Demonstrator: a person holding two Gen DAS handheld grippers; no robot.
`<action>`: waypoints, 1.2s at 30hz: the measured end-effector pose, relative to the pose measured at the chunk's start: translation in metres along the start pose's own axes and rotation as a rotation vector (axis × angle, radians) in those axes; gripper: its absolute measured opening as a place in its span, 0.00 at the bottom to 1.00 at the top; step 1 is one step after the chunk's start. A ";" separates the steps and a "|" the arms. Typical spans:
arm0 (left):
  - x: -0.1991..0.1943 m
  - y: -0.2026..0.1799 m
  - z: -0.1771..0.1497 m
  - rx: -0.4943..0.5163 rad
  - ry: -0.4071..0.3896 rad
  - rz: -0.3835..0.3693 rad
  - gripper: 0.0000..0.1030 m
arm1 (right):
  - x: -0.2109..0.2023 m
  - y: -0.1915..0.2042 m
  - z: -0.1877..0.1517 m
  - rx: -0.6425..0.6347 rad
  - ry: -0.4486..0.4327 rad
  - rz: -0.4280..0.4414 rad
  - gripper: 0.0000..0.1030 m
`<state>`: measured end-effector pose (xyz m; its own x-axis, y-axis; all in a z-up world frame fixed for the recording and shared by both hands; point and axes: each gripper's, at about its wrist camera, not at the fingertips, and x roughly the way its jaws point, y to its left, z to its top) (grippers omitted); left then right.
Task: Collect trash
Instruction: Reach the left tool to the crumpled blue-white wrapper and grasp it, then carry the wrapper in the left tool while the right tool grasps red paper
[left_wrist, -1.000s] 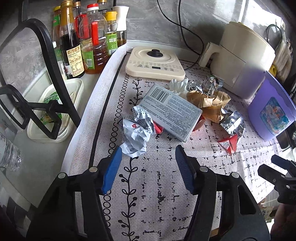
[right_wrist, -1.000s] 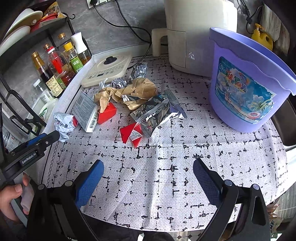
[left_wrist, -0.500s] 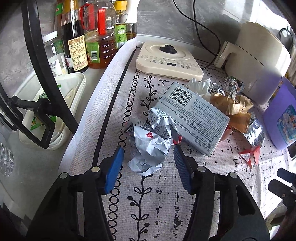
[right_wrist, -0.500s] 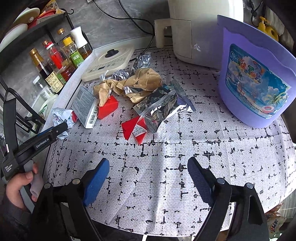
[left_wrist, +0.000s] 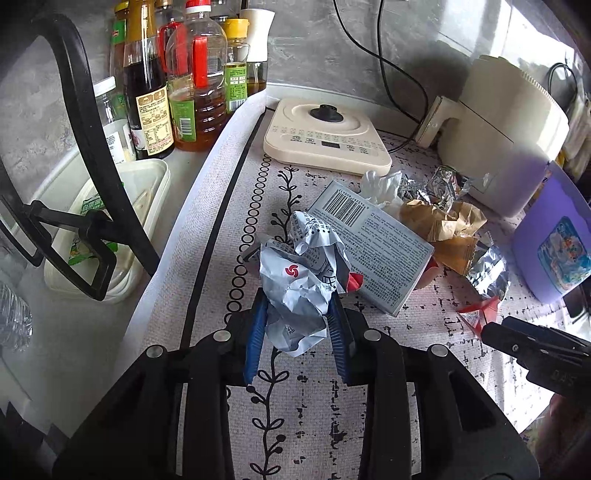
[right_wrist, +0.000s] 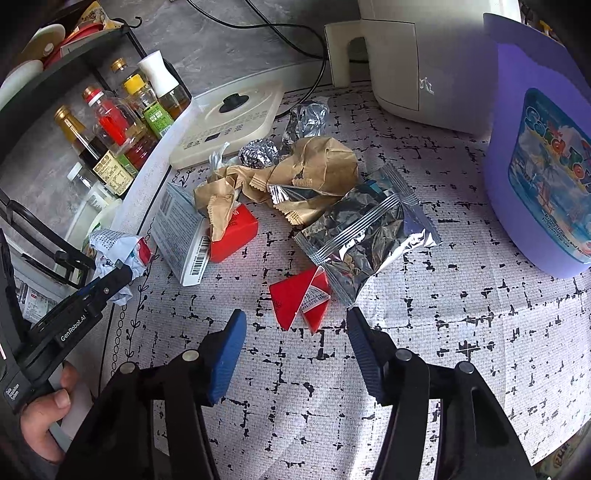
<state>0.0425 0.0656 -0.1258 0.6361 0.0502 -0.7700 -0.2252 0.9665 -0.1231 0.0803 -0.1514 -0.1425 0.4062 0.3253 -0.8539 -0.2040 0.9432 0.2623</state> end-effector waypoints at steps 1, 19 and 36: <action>-0.002 0.000 0.000 0.001 -0.003 0.003 0.31 | 0.002 -0.001 0.001 0.009 0.003 0.000 0.54; -0.035 -0.016 0.014 0.078 -0.052 -0.085 0.31 | -0.027 0.018 -0.011 0.047 -0.065 -0.003 0.11; -0.085 -0.061 0.053 0.171 -0.148 -0.289 0.31 | -0.141 0.036 0.003 0.048 -0.270 -0.176 0.11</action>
<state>0.0410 0.0153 -0.0195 0.7578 -0.2077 -0.6186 0.0986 0.9735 -0.2062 0.0186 -0.1634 -0.0114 0.6548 0.1570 -0.7393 -0.0702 0.9866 0.1474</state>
